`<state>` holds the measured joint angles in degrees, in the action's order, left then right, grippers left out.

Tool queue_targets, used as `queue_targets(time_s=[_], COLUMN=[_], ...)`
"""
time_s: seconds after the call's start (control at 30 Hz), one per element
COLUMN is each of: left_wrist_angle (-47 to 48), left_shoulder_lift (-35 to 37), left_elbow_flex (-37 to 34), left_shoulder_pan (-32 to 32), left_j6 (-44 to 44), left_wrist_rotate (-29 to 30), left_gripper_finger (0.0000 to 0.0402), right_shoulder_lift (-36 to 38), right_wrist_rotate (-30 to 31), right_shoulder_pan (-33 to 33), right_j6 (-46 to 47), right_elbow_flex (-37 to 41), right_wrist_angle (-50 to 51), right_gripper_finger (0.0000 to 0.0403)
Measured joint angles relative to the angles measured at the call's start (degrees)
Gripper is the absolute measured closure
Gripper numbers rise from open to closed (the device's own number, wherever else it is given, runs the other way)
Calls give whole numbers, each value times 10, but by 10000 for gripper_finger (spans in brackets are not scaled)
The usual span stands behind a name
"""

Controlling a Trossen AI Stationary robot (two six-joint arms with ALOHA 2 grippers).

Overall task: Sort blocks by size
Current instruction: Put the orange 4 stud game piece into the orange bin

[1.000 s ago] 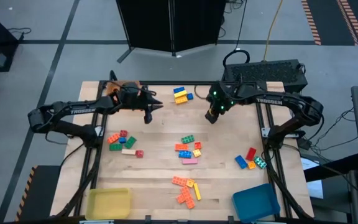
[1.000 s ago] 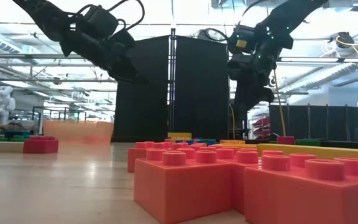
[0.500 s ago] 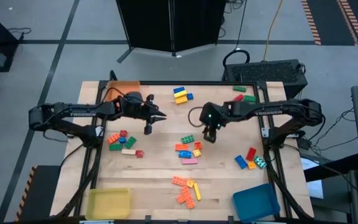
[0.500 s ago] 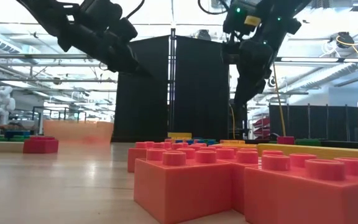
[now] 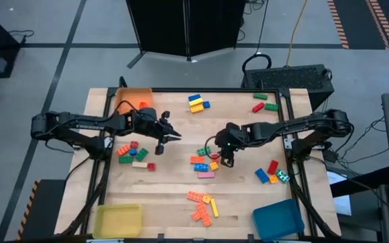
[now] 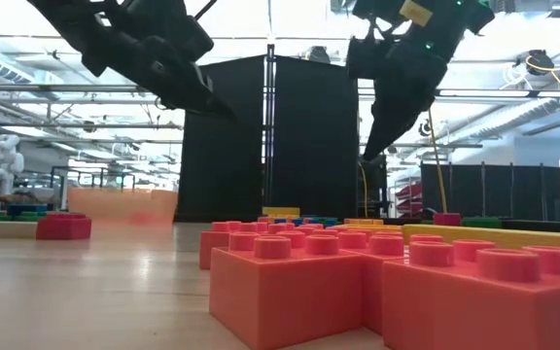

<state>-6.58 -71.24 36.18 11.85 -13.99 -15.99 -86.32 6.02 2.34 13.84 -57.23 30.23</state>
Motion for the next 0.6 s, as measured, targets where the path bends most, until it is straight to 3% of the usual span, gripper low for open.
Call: queue_targets(time_s=[0.4, 0.6], left_wrist_angle=[-18, -43], left_shoulder_lift=[-30, -86], left_elbow_flex=[0, 0], left_shoulder_pan=[-60, -83], left_j6=[1, 27], left_wrist_rotate=[44, 94], left_gripper_finger=[335, 280], right_shoulder_lift=[-88, -101], right_wrist_rotate=[7, 29], right_shoulder_pan=[24, 27], right_j6=[2, -57], right_elbow_flex=[0, 0], right_wrist_angle=[-27, -65], right_gripper_finger=[207, 206])
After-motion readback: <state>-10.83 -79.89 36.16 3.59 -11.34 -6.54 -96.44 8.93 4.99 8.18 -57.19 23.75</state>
